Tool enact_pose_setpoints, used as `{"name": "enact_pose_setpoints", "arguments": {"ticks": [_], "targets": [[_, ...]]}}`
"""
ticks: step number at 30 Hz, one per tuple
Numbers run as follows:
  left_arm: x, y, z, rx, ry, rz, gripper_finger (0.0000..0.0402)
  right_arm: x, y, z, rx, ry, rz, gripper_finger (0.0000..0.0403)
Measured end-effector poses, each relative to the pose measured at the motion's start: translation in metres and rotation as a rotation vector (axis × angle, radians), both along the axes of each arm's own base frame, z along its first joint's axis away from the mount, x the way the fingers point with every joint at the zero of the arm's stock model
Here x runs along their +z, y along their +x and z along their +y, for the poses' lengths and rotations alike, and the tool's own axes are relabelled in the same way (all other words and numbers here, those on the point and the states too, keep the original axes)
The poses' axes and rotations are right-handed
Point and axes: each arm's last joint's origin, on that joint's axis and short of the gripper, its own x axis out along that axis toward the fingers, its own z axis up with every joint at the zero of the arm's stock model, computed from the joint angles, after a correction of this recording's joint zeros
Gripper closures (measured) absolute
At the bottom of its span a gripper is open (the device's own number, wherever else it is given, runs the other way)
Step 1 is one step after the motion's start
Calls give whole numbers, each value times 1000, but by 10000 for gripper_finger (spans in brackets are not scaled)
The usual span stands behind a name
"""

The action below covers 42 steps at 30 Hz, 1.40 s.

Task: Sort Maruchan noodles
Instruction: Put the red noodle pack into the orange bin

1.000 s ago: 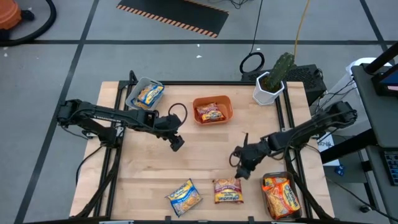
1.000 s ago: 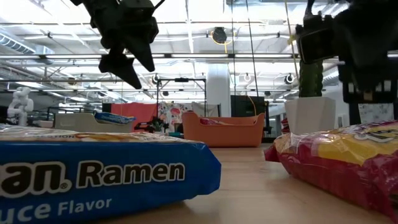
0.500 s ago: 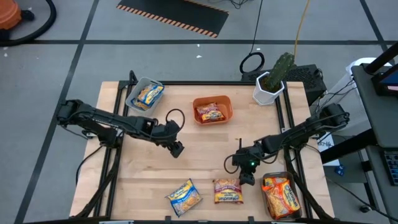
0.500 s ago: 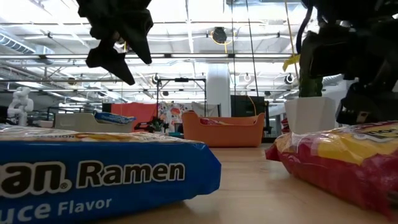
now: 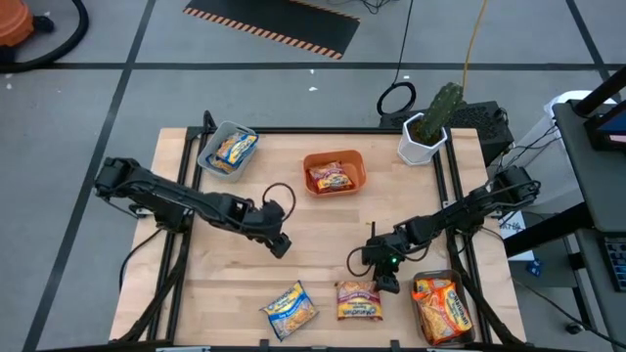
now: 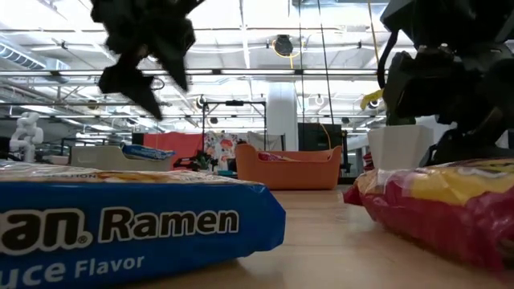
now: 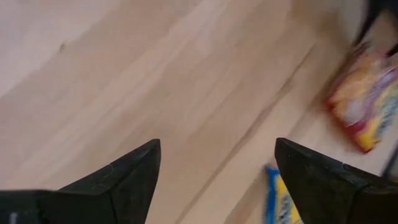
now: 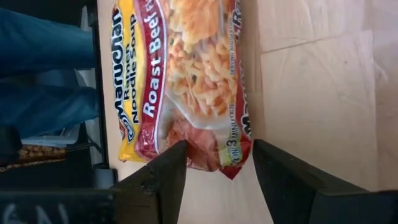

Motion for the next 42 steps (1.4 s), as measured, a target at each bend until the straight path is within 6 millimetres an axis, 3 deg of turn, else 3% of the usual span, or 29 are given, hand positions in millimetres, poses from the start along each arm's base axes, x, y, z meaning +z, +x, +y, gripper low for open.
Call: {"name": "enact_pose_setpoints", "arguments": {"ticks": [6,20,28,42], "targets": [[-9,4,-7,0,-11,14,85,0,-1,0,33,13,-8,250],[-14,15,-12,27,-23,-40,85,5,5,1,8,48,-59,394],[-13,17,-12,50,-10,-70,85,14,15,-8,-45,145,-112,402],[-8,25,-9,96,-13,-160,85,66,17,-46,-248,223,-317,403]]}}
